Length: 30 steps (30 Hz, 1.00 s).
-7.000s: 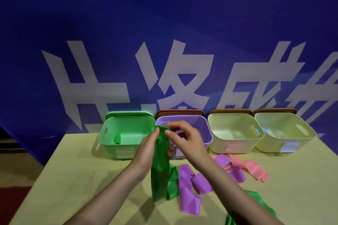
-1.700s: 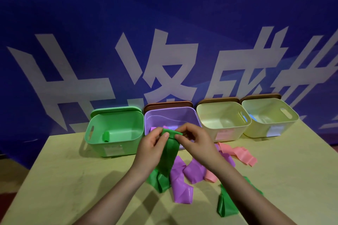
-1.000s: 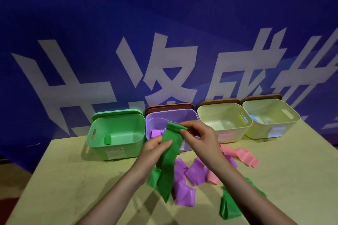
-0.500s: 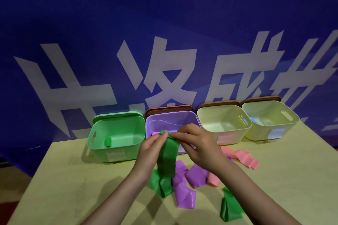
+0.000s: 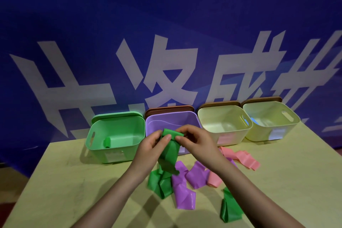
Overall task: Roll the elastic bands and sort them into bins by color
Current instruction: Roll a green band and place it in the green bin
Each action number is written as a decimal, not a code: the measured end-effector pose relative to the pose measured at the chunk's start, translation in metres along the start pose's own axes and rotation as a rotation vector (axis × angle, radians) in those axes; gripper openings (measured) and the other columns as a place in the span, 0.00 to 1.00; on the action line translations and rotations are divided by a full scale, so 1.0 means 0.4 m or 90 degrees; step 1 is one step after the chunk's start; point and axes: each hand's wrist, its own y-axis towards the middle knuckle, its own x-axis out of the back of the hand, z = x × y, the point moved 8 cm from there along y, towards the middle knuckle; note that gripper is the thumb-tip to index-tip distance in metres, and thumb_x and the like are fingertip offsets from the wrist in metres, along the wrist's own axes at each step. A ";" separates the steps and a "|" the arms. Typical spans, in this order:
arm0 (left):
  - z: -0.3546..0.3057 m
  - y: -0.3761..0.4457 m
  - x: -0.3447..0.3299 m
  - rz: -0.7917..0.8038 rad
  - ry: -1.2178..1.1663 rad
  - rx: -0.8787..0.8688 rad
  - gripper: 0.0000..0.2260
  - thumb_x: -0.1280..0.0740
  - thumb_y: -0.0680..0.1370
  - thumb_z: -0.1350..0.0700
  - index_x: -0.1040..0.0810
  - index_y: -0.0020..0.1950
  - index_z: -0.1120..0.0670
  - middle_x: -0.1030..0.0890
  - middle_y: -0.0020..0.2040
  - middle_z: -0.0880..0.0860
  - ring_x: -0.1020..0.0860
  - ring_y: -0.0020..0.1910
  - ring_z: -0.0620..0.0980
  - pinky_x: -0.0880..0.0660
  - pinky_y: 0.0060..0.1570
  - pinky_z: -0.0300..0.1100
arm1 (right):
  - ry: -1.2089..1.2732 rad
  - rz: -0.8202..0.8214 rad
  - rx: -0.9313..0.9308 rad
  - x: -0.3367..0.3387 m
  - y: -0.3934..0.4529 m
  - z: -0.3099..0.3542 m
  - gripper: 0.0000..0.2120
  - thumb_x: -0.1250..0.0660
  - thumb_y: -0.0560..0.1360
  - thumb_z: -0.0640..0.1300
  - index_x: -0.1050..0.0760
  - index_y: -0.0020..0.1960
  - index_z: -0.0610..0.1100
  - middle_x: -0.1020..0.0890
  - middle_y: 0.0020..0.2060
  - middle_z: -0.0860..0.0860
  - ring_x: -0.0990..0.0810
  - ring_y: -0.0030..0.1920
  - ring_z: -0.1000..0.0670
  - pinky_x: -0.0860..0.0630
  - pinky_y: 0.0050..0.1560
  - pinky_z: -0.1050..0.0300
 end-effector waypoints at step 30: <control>0.095 -0.004 -0.006 -0.035 -0.235 0.200 0.19 0.32 0.68 0.43 0.16 0.49 0.55 0.16 0.50 0.57 0.19 0.50 0.52 0.28 0.57 0.48 | -0.187 -0.118 0.230 -0.002 -0.011 0.045 0.07 0.32 0.74 0.39 0.18 0.50 0.44 0.23 0.38 0.52 0.26 0.38 0.58 0.28 0.41 0.63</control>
